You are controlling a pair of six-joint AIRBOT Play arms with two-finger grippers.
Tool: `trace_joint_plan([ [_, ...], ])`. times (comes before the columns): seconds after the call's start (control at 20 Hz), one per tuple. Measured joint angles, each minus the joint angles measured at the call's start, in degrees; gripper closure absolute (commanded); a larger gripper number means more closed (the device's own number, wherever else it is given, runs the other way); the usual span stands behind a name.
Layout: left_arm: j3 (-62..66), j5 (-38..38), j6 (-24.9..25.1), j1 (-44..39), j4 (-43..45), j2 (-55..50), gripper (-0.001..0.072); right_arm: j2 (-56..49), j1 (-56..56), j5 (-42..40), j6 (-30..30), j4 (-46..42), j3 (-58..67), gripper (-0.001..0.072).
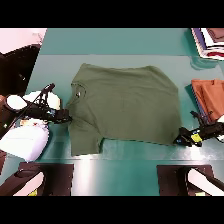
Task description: Fold the shirts.
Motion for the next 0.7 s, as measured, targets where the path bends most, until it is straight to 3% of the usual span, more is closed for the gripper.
trace_joint_plan([
  [0.3, 9.6, -3.4, -1.7, 0.0, 3.0, 4.3, 0.0685, 9.4, 3.8, -1.0, -0.1, -0.3, 11.0, 0.0694],
  [0.7, 51.3, -8.8, -4.0, 0.0, 6.5, 10.4, 0.0685, 18.4, 4.4, -1.9, -0.1, -0.8, 52.7, 0.0694],
])
